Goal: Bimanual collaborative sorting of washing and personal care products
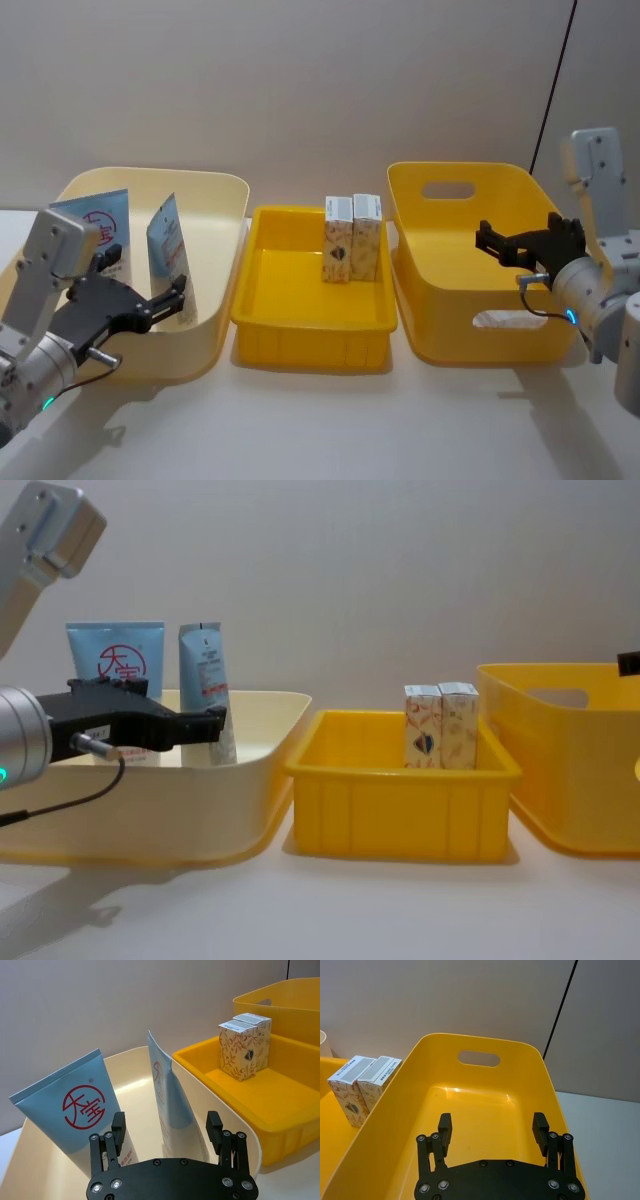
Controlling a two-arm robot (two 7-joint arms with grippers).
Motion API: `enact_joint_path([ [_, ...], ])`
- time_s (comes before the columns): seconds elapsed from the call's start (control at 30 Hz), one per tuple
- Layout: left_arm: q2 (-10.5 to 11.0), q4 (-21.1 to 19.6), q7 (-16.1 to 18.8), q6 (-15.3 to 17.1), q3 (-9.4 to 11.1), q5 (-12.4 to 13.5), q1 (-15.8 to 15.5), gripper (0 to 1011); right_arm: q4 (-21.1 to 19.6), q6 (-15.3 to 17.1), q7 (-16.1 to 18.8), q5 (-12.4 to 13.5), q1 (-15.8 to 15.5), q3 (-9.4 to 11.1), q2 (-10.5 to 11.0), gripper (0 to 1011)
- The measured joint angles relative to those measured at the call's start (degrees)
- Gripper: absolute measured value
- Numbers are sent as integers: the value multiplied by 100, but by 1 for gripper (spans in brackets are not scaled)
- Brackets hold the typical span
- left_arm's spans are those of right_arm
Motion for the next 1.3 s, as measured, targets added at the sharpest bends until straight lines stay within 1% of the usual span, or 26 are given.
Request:
enact_joint_path([
  [0.63,-229,708,-444,-49,126,30,-566,1003,0,0,0,0,0,0,0,1001],
  [0.9,-309,940,-537,-85,155,82,-730,1003,0,0,0,0,0,0,0,1001],
  [1.17,-357,1080,-580,-115,169,139,-826,1003,0,0,0,0,0,0,0,1001],
  [1.2,-364,1099,-585,-118,170,147,-839,1000,0,1,0,0,0,0,0,1001],
  [1.3,-376,1131,-594,-126,172,160,-860,946,0,0,0,0,0,0,0,1001],
])
